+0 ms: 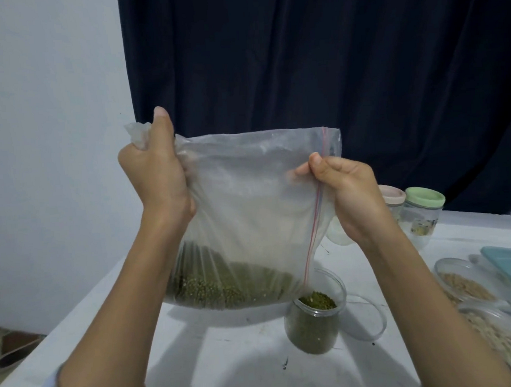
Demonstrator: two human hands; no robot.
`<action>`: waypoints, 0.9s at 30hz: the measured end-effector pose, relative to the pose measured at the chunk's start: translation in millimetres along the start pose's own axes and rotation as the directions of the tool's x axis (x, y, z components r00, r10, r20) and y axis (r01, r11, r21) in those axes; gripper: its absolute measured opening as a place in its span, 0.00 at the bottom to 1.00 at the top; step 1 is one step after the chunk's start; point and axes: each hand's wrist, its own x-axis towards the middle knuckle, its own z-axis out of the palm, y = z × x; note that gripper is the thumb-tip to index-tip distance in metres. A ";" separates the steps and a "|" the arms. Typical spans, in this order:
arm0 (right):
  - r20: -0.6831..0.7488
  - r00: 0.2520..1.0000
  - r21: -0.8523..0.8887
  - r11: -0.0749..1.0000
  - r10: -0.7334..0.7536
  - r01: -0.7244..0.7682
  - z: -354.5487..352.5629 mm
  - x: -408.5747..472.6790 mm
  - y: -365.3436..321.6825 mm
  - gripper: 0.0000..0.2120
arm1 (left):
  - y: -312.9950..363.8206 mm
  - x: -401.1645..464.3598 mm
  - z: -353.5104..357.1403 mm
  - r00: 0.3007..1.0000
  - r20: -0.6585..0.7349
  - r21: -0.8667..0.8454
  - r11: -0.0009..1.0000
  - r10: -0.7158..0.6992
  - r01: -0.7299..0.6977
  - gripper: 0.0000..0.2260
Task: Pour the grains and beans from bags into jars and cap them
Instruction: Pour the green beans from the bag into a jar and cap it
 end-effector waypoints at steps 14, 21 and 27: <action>0.028 0.999 -0.058 0.998 0.041 -0.040 0.8 10.4 3.8 0.11 | -9.4 -4.7 2.4 0.999 0.027 0.067 0.997 0.043 -0.045 0.24; -0.028 0.999 -0.024 0.999 0.034 -0.034 -0.4 9.8 9.3 0.12 | -11.7 -3.6 6.2 0.997 0.043 0.096 0.993 0.067 -0.071 0.25; -0.045 0.999 0.010 1.000 0.017 -0.016 -1.1 8.3 9.2 0.12 | -13.6 -1.7 7.5 0.996 0.036 0.113 0.990 0.082 -0.085 0.24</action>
